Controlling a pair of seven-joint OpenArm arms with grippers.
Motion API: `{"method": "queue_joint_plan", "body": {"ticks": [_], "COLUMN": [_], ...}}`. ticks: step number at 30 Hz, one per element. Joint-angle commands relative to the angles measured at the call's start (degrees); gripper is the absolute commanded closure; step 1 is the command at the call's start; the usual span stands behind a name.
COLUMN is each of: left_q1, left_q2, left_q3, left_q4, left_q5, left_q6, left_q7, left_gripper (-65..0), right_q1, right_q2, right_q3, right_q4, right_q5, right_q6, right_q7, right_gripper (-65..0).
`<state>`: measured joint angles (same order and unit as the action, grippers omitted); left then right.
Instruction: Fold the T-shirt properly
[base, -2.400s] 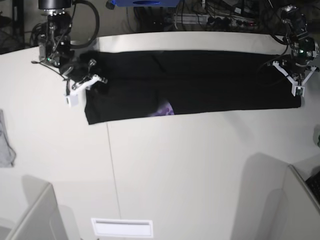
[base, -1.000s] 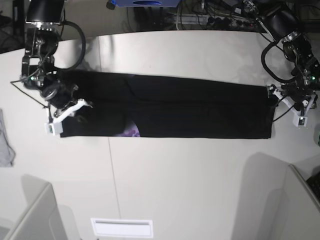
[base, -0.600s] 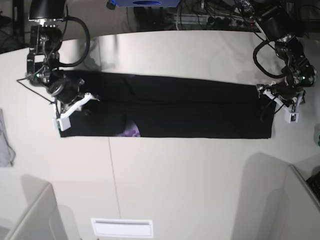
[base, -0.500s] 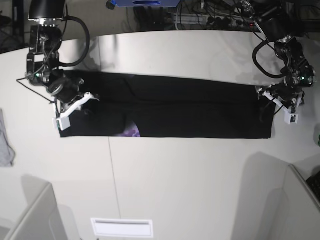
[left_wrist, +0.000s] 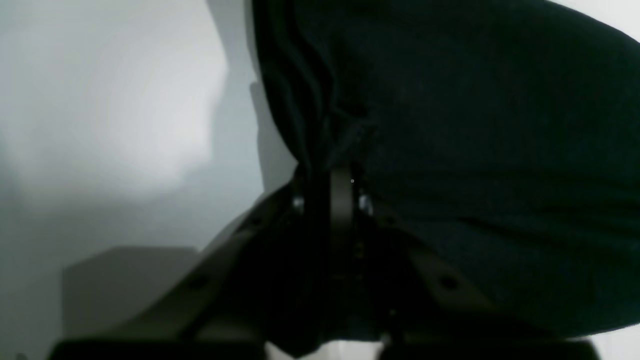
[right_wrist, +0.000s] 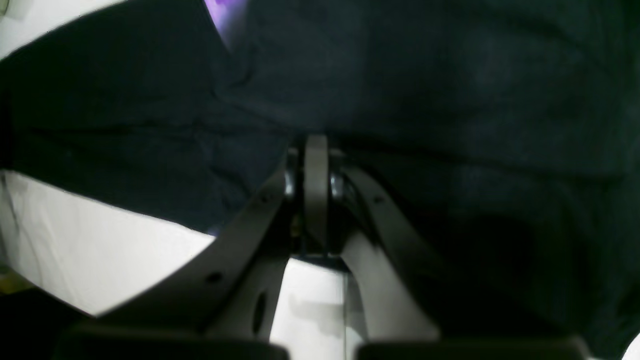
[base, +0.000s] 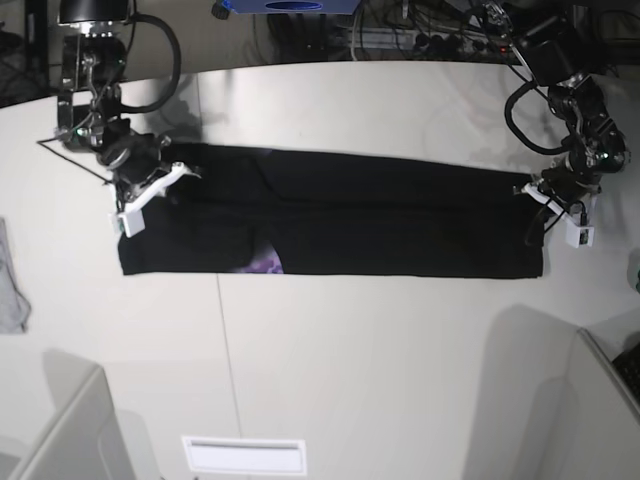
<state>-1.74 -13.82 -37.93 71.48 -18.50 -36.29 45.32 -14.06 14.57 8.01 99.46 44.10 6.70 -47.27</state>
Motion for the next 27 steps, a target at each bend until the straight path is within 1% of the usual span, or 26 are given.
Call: {"method": "queue_joint_plan", "body": {"ticks": [1,4,7,10,12,15,22,27], "left_q1": [0.29,1.96,3.45,6.27,7.50,9.52,15.32,16.64], "left_q2": [-0.90,-2.04,-1.87,-1.78,-1.52,-0.11,0.42,0.86], "left_q3": [0.00,-1.67,-3.96,-3.96,-3.87,-3.87,2.37,7.56], "left_q4": [0.30,2.58,9.26,16.74,21.31,25.97,34.49,36.78], "left_q5": [1.58,1.49,1.93,2.02,2.02,2.02,2.11,2.02], "left_q6": [0.21,0.21,0.21,0.21,0.21,0.21,0.29,3.28], "left_q7": [0.53,-0.62,-0.62,-0.35,-0.27,-0.09,-0.09,-0.09], "left_gripper": [0.0,0.0,0.0,0.0,0.0,0.0,0.0,0.0], "right_q1": [-0.22,-1.98,-3.03,-3.21,-3.21,-3.21,-3.21,-3.30], "right_q2": [0.69,0.77,0.95,0.69,0.60,0.60,0.60,0.51], "right_q3": [0.30,0.65,0.65,0.47,0.39,0.39,0.47,0.56], "right_q4": [1.95,3.88,5.02,5.02,5.11,5.11,5.11,5.11], "right_q5": [0.78,0.78,0.78,0.78,0.78,0.87,0.96,0.96], "right_q6": [0.73,0.73,0.73,0.73,0.73,0.73,0.73,0.73], "right_q7": [1.07,1.16,1.16,1.16,1.16,1.16,1.16,1.16], "right_gripper": [0.0,0.0,0.0,0.0,0.0,0.0,0.0,0.0]}}
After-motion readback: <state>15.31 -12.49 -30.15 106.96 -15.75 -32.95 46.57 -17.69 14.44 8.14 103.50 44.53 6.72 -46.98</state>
